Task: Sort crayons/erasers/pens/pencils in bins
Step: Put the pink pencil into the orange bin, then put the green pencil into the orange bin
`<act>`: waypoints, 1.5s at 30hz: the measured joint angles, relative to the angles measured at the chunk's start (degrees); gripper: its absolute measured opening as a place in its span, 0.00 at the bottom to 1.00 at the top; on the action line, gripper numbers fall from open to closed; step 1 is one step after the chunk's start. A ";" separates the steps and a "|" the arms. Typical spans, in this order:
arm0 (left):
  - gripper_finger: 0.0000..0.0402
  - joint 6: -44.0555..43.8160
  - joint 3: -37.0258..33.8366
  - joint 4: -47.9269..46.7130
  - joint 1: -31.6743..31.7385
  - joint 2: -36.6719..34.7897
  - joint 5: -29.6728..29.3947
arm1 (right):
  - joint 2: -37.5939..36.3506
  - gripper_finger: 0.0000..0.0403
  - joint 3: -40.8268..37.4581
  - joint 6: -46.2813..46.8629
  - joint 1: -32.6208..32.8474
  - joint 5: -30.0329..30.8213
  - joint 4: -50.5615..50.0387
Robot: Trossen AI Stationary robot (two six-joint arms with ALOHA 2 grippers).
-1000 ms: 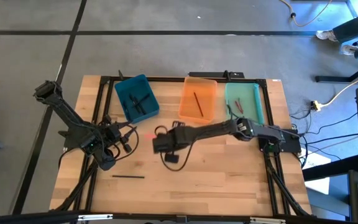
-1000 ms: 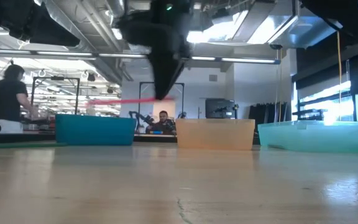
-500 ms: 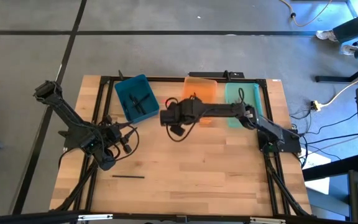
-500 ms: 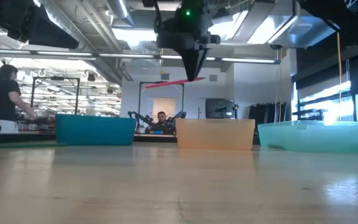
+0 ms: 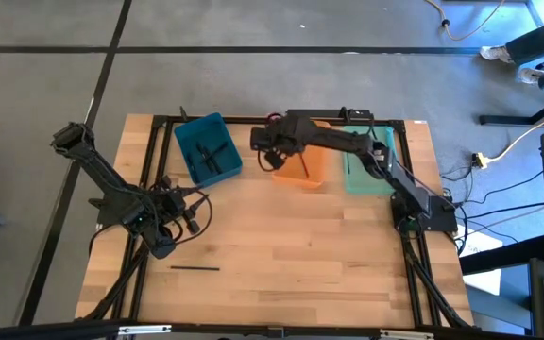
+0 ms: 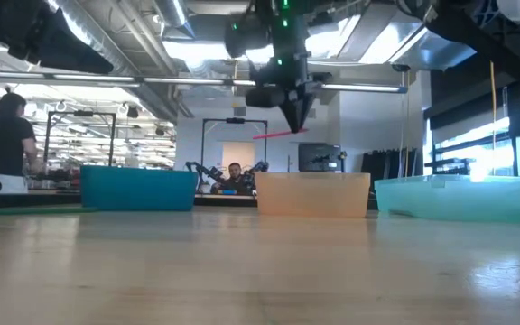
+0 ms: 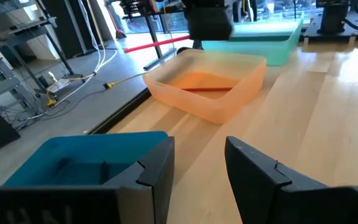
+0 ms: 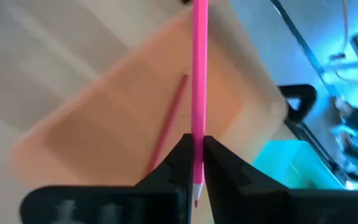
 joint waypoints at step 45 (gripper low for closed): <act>0.34 -5.04 -3.57 1.83 -0.11 0.01 2.09 | -16.89 0.37 -49.66 5.50 -5.20 -15.24 40.87</act>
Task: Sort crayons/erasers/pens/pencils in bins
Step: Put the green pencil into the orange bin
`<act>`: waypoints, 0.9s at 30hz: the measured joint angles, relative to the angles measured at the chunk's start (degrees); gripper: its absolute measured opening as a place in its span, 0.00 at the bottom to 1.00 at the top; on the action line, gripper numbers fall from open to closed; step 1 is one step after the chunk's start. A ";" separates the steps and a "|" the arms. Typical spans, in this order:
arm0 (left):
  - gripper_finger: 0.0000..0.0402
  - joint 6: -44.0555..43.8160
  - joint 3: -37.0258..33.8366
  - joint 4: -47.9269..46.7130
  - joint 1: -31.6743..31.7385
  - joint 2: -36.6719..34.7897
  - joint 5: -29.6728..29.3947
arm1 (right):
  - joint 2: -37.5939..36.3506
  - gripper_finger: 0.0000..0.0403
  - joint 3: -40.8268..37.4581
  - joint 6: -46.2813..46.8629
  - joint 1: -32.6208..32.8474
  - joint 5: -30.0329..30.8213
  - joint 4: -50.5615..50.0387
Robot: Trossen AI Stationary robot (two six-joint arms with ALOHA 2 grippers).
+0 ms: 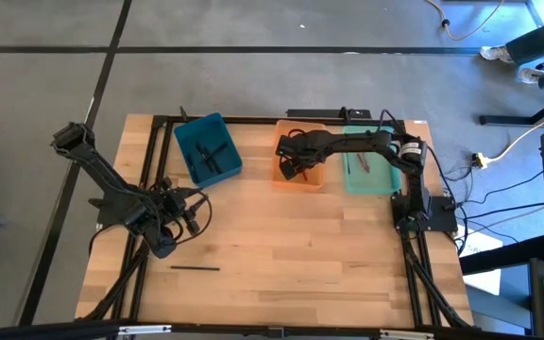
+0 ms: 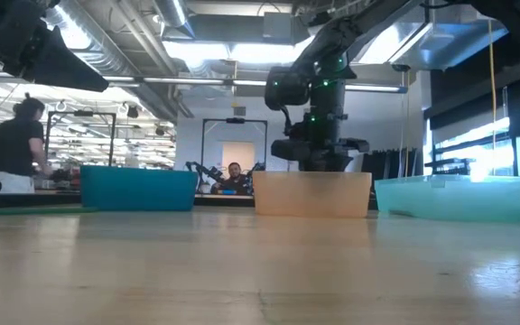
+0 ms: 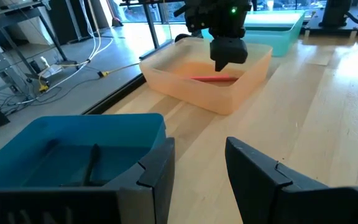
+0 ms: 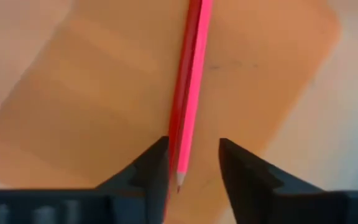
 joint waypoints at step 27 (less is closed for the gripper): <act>0.34 0.04 -0.14 0.22 0.04 -0.02 -1.19 | -7.24 0.52 -0.37 -28.88 15.78 -3.73 47.76</act>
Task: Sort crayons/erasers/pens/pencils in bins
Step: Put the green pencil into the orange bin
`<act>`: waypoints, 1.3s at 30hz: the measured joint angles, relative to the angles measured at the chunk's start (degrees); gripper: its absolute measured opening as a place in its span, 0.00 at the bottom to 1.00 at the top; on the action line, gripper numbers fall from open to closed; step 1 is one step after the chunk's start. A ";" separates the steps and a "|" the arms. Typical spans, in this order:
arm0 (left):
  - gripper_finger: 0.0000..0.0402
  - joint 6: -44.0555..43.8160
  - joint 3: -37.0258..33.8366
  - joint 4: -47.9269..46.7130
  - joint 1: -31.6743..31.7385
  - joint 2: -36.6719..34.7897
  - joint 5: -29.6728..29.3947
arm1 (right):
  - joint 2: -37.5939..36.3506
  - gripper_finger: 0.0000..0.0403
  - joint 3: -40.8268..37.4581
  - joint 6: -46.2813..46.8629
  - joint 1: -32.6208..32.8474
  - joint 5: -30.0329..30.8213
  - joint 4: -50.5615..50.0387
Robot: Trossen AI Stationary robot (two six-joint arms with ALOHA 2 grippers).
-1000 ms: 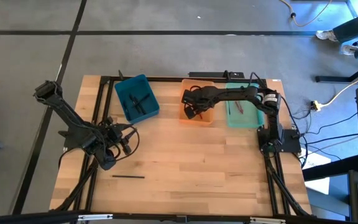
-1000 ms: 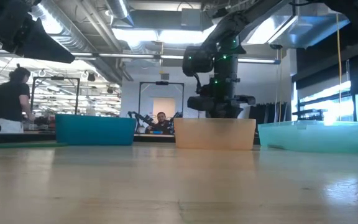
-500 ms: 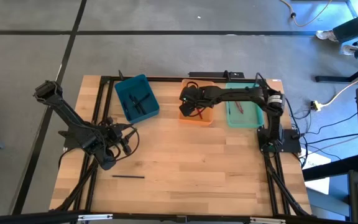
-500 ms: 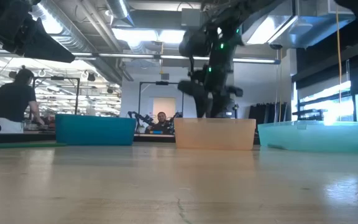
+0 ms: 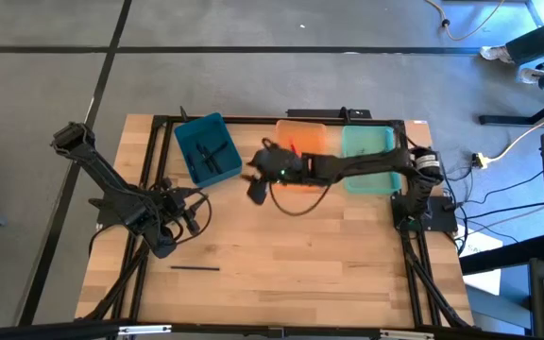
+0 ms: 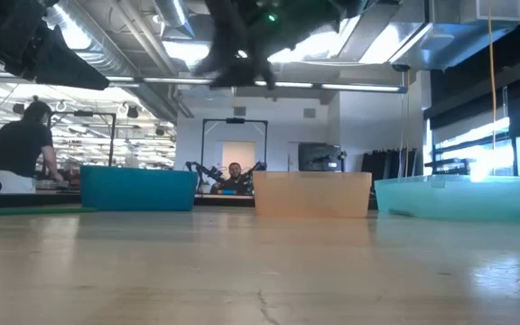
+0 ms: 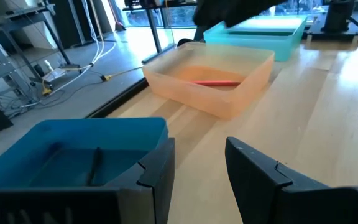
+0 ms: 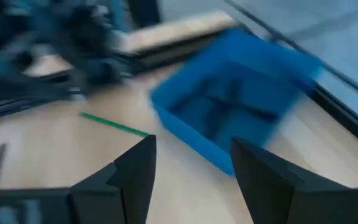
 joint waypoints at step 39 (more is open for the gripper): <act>0.34 -2.54 -2.70 -0.21 2.27 -0.07 -1.61 | 52.00 0.47 51.37 -21.67 3.54 -3.37 1.18</act>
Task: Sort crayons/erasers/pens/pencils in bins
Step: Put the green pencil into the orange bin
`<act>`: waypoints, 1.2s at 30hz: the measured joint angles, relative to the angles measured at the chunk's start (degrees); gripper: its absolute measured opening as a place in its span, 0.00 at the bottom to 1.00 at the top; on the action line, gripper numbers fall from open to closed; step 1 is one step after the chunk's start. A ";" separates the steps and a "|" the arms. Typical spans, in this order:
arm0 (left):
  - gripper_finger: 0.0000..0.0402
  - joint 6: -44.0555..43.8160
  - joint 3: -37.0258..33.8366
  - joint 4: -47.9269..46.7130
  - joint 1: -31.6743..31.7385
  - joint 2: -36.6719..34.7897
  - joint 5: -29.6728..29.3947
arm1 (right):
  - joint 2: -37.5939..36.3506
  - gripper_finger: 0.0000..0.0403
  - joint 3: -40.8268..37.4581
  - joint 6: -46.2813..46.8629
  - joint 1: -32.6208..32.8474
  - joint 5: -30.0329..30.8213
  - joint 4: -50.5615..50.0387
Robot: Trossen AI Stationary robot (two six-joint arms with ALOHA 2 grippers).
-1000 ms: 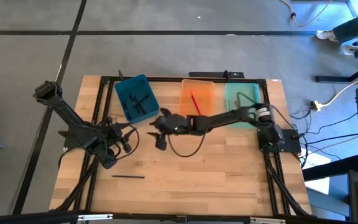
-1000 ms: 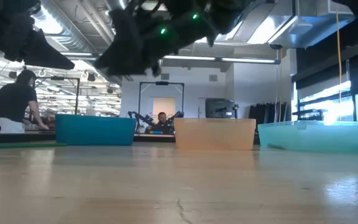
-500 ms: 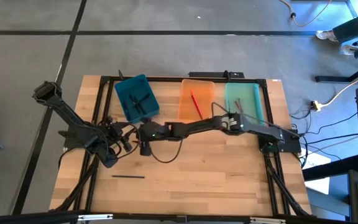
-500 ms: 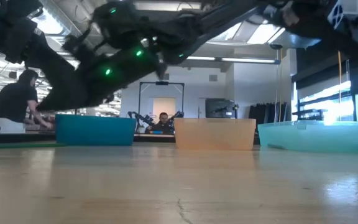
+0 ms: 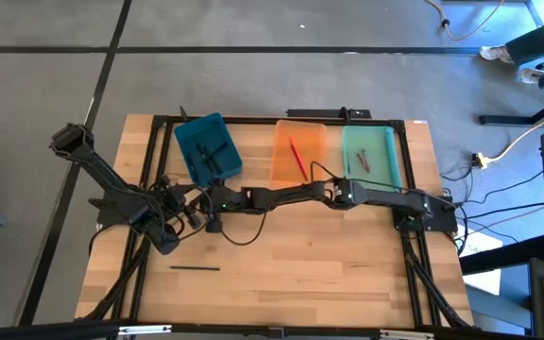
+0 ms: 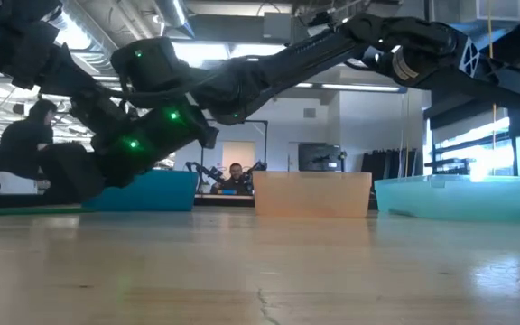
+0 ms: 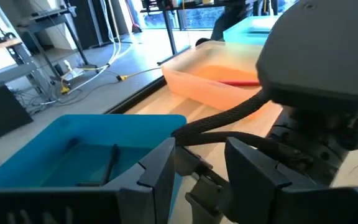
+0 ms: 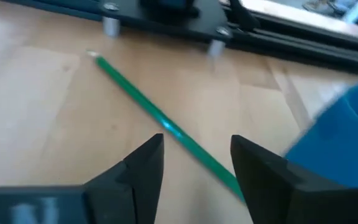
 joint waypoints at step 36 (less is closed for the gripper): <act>0.34 -0.12 0.04 -0.03 -0.02 0.02 0.34 | -0.42 0.15 -0.12 18.47 -1.82 -12.46 -7.26</act>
